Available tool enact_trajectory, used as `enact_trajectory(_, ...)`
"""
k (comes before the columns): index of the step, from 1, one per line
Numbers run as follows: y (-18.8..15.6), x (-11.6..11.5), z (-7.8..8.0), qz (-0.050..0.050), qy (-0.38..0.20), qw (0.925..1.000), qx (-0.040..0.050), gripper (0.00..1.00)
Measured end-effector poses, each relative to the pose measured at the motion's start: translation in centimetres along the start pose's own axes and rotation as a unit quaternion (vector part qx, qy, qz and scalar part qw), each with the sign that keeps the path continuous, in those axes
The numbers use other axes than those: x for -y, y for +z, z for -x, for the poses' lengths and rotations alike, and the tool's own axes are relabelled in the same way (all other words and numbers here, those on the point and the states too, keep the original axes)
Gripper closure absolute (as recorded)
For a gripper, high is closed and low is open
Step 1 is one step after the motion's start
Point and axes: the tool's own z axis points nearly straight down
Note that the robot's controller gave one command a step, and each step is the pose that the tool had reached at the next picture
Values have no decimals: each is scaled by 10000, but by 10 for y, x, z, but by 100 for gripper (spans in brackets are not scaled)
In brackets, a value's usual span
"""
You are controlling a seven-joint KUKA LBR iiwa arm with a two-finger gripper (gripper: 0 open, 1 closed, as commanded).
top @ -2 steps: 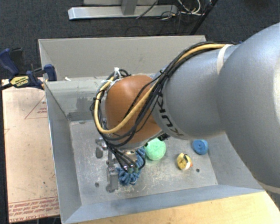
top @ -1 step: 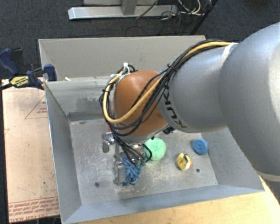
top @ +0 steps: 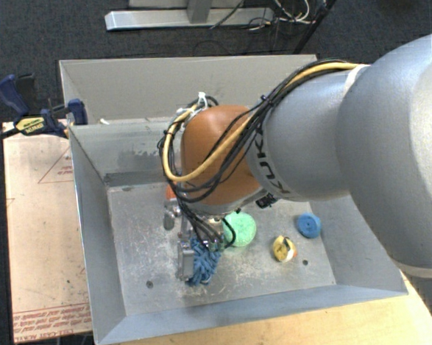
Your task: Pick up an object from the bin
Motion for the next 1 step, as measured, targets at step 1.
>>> enact_trajectory(1, 19, 43, -1, 2, -627, 9980, 6, 0)
